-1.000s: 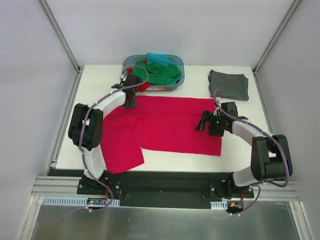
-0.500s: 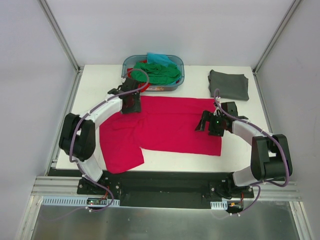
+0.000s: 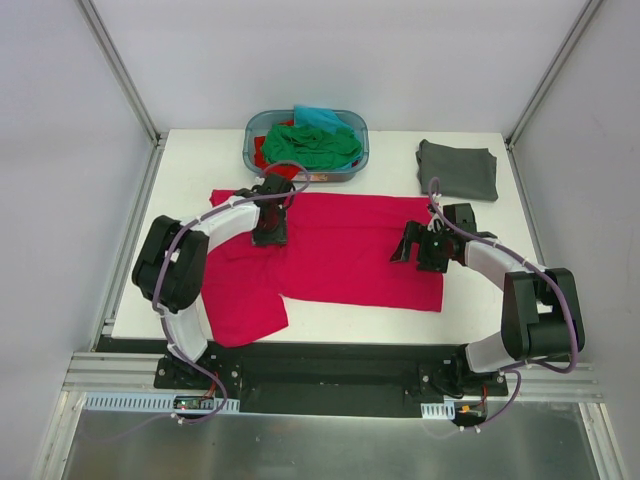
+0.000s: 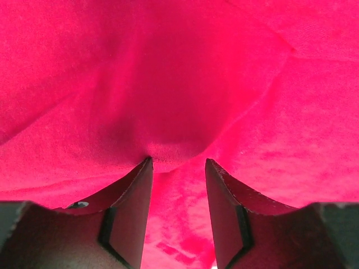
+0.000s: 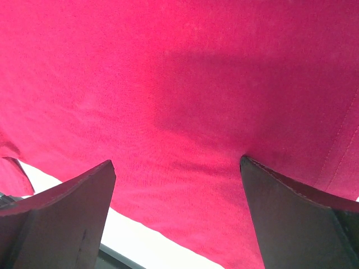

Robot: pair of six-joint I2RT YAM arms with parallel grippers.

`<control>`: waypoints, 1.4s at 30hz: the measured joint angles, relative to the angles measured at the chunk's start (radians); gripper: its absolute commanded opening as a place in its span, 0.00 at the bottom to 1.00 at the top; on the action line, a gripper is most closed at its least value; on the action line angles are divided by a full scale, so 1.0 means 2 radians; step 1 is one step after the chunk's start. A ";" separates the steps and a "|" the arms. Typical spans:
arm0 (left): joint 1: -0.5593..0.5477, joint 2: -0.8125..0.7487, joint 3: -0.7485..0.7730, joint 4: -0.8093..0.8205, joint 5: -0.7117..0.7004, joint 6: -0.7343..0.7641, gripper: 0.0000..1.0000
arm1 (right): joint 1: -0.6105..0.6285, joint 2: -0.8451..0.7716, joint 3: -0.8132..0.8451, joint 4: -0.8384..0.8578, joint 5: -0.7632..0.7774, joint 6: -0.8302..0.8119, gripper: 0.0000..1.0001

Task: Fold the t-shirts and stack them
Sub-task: Fold the flattened tshirt in 1/3 of the way

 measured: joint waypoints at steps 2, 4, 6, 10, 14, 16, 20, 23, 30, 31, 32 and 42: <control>0.000 0.011 0.004 -0.003 -0.010 0.001 0.39 | 0.000 0.000 0.000 0.000 0.000 0.000 0.96; 0.000 0.027 0.017 -0.007 -0.015 0.003 0.32 | -0.001 0.000 0.000 0.000 -0.001 0.000 0.96; 0.000 0.042 0.029 -0.010 -0.019 0.010 0.22 | -0.001 0.001 0.002 -0.002 -0.002 -0.001 0.96; 0.003 0.055 0.045 -0.020 -0.024 0.021 0.08 | -0.001 0.003 0.004 -0.005 -0.002 -0.001 0.96; 0.008 0.055 0.056 -0.027 -0.035 0.027 0.09 | -0.001 0.004 0.006 -0.007 -0.003 -0.003 0.96; 0.013 0.055 0.063 -0.029 -0.039 0.031 0.10 | -0.001 0.004 0.006 -0.007 -0.003 -0.004 0.96; 0.028 0.055 0.081 -0.039 -0.045 0.043 0.13 | -0.001 0.005 0.006 -0.008 -0.004 -0.006 0.96; 0.047 0.059 0.101 -0.046 -0.038 0.056 0.18 | -0.001 0.005 0.007 -0.009 -0.005 -0.008 0.96; 0.078 0.111 0.175 -0.054 -0.015 0.094 0.28 | -0.002 0.006 0.008 -0.011 -0.007 -0.010 0.96; 0.079 0.116 0.180 -0.054 -0.013 0.096 0.30 | -0.002 0.006 0.008 -0.011 -0.008 -0.010 0.96; 0.082 0.123 0.187 -0.055 -0.009 0.100 0.34 | -0.002 0.006 0.008 -0.011 -0.008 -0.010 0.96; 0.100 0.154 0.250 -0.077 0.005 0.110 0.65 | -0.003 0.006 0.008 -0.013 -0.011 -0.010 0.96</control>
